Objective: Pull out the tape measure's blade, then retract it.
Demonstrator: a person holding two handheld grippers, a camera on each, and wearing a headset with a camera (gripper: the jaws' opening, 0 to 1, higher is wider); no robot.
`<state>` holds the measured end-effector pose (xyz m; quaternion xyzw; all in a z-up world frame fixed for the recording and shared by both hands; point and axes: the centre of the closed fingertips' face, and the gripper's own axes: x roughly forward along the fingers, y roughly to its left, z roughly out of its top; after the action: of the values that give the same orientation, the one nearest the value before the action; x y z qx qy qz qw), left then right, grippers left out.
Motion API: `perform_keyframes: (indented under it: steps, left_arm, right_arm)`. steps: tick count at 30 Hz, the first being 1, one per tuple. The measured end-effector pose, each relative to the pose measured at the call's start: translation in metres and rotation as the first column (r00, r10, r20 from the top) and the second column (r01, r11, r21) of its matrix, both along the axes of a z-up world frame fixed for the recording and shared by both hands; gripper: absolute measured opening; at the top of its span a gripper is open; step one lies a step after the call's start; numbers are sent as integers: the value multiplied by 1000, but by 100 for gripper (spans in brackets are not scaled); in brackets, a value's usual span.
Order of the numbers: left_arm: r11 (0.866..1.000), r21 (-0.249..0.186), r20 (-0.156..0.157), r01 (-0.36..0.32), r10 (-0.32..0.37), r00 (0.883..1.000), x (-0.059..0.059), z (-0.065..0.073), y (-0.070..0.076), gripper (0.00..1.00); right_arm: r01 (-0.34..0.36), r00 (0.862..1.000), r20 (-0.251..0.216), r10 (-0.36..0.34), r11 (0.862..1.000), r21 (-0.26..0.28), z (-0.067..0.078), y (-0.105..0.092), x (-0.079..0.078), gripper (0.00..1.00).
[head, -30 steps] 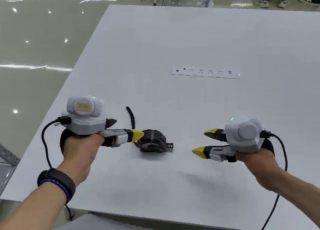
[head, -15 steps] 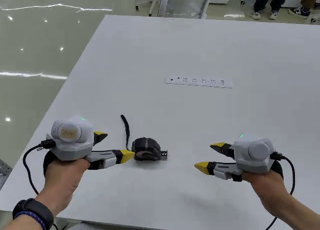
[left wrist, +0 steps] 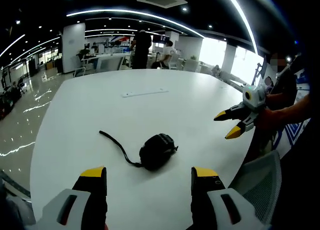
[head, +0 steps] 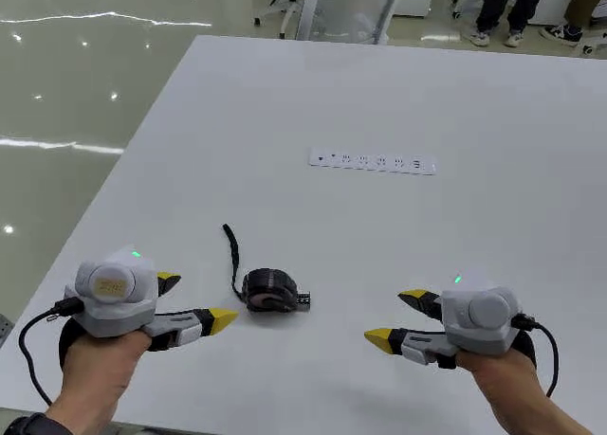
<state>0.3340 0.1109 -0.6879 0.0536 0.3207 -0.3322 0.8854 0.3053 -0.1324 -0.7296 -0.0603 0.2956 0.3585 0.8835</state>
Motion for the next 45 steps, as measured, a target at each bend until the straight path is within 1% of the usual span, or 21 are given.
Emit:
perform_keyframes:
  steps: [1,5,10,15,16,18,20,22,30,31,36,45]
  left_arm:
    - [1000,7,-5,-22,22,1000,-5,-2,9,66]
    - [999,6,-6,-42,42,999,-5,-1,14,66]
    - [999,3,-5,-49,49,999,-6,0,15,67]
    - [999,4,-13,-50,50,999,-5,-3,16,67]
    - [999,0,-10,-54,54,998,-5,-3,17,67]
    - [998,-10,-13,-62,62,998,-5,-3,18,67]
    - [998,-5,-14,-62,62,998,-6,-4,19,67]
    - [998,-10,-16,-66,65,998,-6,-5,20,67]
    - [998,-8,-21,-69,69,997,-6,-7,21,67]
    - [997,-16,-22,-76,76,997,-6,-6,22,67]
    - [997,-20,-24,-80,79,997,-6,-9,23,67]
    - [997,-21,-34,-80,80,996,-11,-10,22,67]
  right_arm:
    - [-16,1000,-8,16,1000,-11,-4,4,-8,55]
    - [-21,1000,-12,21,1000,-10,-6,5,-12,56]
    - [-22,1000,-19,22,1000,-7,-6,5,-13,56]
    - [-22,1000,-19,22,1000,-9,-6,4,-13,56]
    - [-20,1000,-20,20,1000,-9,-6,3,-13,56]
    - [-18,1000,-22,18,1000,-8,-6,3,-14,56]
    - [-20,1000,-24,20,1000,-12,-7,3,-15,56]
    - [-19,1000,-25,19,1000,-12,-7,3,-16,56]
    - [-22,999,-31,22,1000,-18,-10,3,-18,56]
    - [-23,999,-34,22,1000,-15,-11,5,-21,56]
    - [-16,999,-37,16,1000,-10,-11,5,-20,55]
    - [-18,999,-46,18,1000,-14,-14,5,-21,55]
